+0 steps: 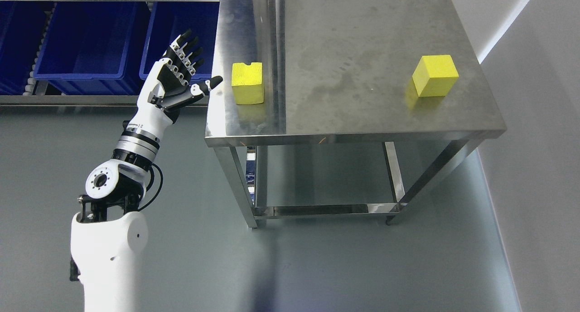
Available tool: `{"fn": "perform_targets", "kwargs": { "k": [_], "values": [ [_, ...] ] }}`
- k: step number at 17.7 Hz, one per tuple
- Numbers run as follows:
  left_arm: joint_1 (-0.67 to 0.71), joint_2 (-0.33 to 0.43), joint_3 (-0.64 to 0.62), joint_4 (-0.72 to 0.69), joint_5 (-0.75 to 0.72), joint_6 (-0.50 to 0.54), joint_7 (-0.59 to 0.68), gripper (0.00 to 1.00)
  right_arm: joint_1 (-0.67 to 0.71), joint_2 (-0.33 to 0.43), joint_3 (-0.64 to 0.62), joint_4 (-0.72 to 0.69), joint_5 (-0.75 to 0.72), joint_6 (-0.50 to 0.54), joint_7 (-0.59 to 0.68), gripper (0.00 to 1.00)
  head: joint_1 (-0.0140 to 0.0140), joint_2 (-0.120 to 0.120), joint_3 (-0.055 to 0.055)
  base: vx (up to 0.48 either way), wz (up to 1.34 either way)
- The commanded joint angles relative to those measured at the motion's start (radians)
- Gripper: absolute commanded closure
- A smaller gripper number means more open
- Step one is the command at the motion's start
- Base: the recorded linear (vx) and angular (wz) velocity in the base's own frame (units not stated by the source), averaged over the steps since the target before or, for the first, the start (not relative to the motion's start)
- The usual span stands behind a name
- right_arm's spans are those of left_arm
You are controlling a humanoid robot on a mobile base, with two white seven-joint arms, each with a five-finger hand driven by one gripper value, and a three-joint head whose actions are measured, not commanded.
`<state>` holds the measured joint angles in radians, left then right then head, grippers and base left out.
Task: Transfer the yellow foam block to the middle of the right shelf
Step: 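Lower the left hand toward the yellow foam cube nearest the table edge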
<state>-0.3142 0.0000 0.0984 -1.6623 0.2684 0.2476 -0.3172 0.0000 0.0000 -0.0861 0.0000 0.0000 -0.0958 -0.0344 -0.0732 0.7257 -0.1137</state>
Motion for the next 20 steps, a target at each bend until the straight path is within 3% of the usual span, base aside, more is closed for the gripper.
{"fn": "perform_targets", "kwargs": {
  "k": [1, 7, 11, 16, 20],
  "values": [
    [0.001, 0.017, 0.004, -0.002, 0.0, -0.001, 0.0, 0.0, 0.002, -0.017, -0.001, -0.017, 0.003, 0.001, 0.001, 0.0, 0.0, 0.0, 0.0, 0.026, -0.09],
    [0.0, 0.026, 0.02, -0.002, 0.0, -0.024, -0.002, 0.0, 0.002, -0.017, 0.0, -0.017, 0.003, 0.001, 0.001, 0.0, 0.0, 0.0, 0.0, 0.04, -0.11],
    [0.0, 0.101, 0.053, -0.002, 0.0, -0.106, -0.011, 0.0, 0.002, -0.017, 0.0, -0.017, 0.003, 0.001, 0.001, 0.0, 0.0, 0.0, 0.0, 0.022, -0.01],
    [0.039, 0.276, 0.093, 0.004, 0.0, -0.203, -0.211, 0.01, 0.002, -0.017, 0.0, -0.017, 0.003, 0.001, 0.001, 0.0, 0.0, 0.0, 0.0, 0.0, 0.01],
    [0.064, 0.417, 0.055, 0.033, -0.037, -0.208, -0.295, 0.01, 0.002, -0.017, 0.0, -0.017, 0.003, 0.001, 0.001, 0.0, 0.0, 0.0, 0.0, 0.0, 0.0]
  ]
}}
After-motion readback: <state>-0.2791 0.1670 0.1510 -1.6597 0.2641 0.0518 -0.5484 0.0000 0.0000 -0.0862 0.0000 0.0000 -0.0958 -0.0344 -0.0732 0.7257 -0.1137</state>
